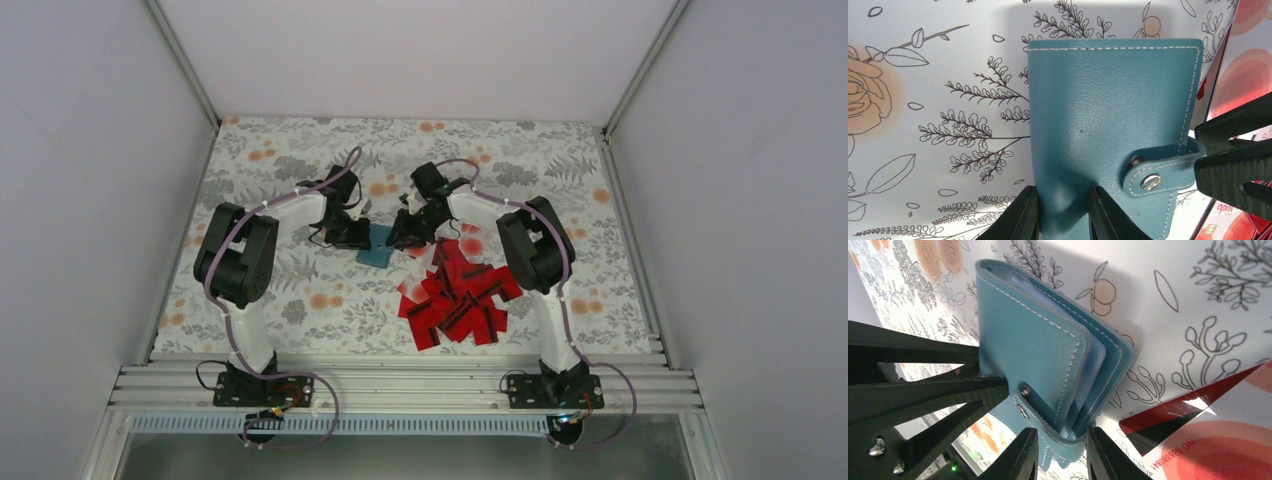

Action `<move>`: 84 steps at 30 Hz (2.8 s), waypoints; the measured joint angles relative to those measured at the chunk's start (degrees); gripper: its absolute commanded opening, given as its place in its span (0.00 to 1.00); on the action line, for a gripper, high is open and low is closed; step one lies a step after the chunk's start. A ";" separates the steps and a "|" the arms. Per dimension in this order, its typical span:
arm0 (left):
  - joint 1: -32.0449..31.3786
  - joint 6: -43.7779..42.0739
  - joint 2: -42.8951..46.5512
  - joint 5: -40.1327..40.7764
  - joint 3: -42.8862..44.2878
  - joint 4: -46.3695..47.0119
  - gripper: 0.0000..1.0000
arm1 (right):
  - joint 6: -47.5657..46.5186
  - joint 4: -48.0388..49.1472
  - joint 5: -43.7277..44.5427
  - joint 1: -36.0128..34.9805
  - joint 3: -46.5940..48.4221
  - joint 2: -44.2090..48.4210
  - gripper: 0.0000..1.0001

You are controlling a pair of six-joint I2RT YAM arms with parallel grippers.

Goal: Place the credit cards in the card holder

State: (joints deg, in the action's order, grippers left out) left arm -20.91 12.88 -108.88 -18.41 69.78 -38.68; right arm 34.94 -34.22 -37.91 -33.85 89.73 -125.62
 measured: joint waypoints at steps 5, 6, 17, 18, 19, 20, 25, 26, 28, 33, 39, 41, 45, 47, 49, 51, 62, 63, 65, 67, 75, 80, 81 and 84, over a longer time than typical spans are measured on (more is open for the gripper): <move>-0.09 0.00 -0.02 0.09 0.09 -0.11 0.24 | 0.66 0.20 -0.39 -0.31 1.03 -0.11 0.26; -0.11 0.00 -0.02 0.15 0.09 -0.15 0.24 | 0.70 0.26 -0.50 -0.33 1.25 -0.13 0.27; -0.15 0.00 -0.04 0.22 0.17 -0.24 0.24 | -0.52 -0.39 1.25 -0.55 -0.09 0.11 0.38; -0.15 -0.02 -0.04 0.22 0.17 -0.24 0.24 | -0.63 -0.48 1.33 -0.61 -0.52 0.11 0.38; -0.15 -0.02 -0.04 0.22 0.17 -0.22 0.24 | -0.70 -0.66 1.31 -0.68 -0.79 0.11 0.38; -0.15 0.00 -0.04 0.22 0.20 -0.24 0.24 | -0.72 -0.72 1.29 -0.81 -0.92 0.11 0.38; -0.17 0.00 -0.04 0.22 0.20 -0.24 0.24 | -0.59 -0.55 1.25 -1.73 -0.92 0.11 0.37; -0.20 0.00 -0.04 0.22 0.20 -0.24 0.24 | -0.50 -0.42 1.14 -1.90 -0.92 0.11 0.37; -0.22 0.00 -0.04 0.22 0.20 -0.24 0.24 | -0.42 -0.17 0.85 -2.14 -0.92 0.11 0.37; -0.33 0.00 -0.04 0.33 0.22 -0.22 0.24 | 0.42 0.15 0.61 -2.25 -0.92 0.11 0.35; -0.39 0.00 -0.04 0.42 0.24 -0.24 0.24 | 0.90 0.13 0.61 -2.25 -0.90 0.11 0.35; -0.44 0.00 -0.04 0.44 0.26 -0.26 0.24 | 1.07 0.22 0.44 -2.25 -0.90 0.11 0.34; -0.50 -0.02 -0.04 0.61 0.31 -0.33 0.24 | 1.88 0.50 0.00 -2.25 -0.90 0.11 0.35; -0.50 0.00 -0.04 0.61 0.31 -0.35 0.24 | 2.23 0.59 -0.04 -2.25 -0.90 0.07 0.35; -0.52 0.00 -0.04 0.61 0.31 -0.35 0.24 | 2.62 0.76 -0.15 -2.25 -0.87 -0.09 0.35; -0.52 0.00 -0.04 0.63 0.31 -0.35 0.24 | 3.10 1.01 -0.28 -2.25 -0.85 -0.31 0.35; -0.55 0.09 -0.04 0.81 0.31 -0.44 0.24 | 4.70 1.22 -0.96 -2.25 1.77 -2.51 0.33; -0.55 0.11 -0.04 0.81 0.31 -0.44 0.24 | 4.79 1.07 -0.83 -2.25 1.90 -2.58 0.33; -0.55 0.22 -0.04 0.83 0.31 -0.44 0.24 | 5.14 0.72 -0.52 -2.27 2.34 -2.78 0.31; -0.55 0.24 -0.04 0.87 0.31 -0.42 0.24 | 5.40 0.35 -0.20 -2.27 2.69 -2.97 0.31; -0.55 0.24 -0.04 0.83 0.31 -0.39 0.24 | 6.34 -0.50 0.24 -2.32 3.45 -3.39 0.32; -0.55 0.22 -0.04 0.90 0.31 -0.24 0.24 | 7.52 -1.70 0.02 -2.32 4.98 -4.22 0.33; -0.55 0.22 -0.04 0.98 0.31 -0.20 0.24 | 7.74 -1.95 0.00 -2.32 5.29 -4.37 0.33; -0.52 0.22 -0.04 1.07 0.24 0.09 0.24 | 8.79 -3.82 0.00 -2.32 7.15 -5.33 0.33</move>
State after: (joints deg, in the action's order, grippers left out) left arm -21.43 13.10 -108.92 -17.34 70.02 -38.59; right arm 43.72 -38.04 -37.91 -36.16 96.88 -130.96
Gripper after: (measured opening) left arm 0.243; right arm 0.327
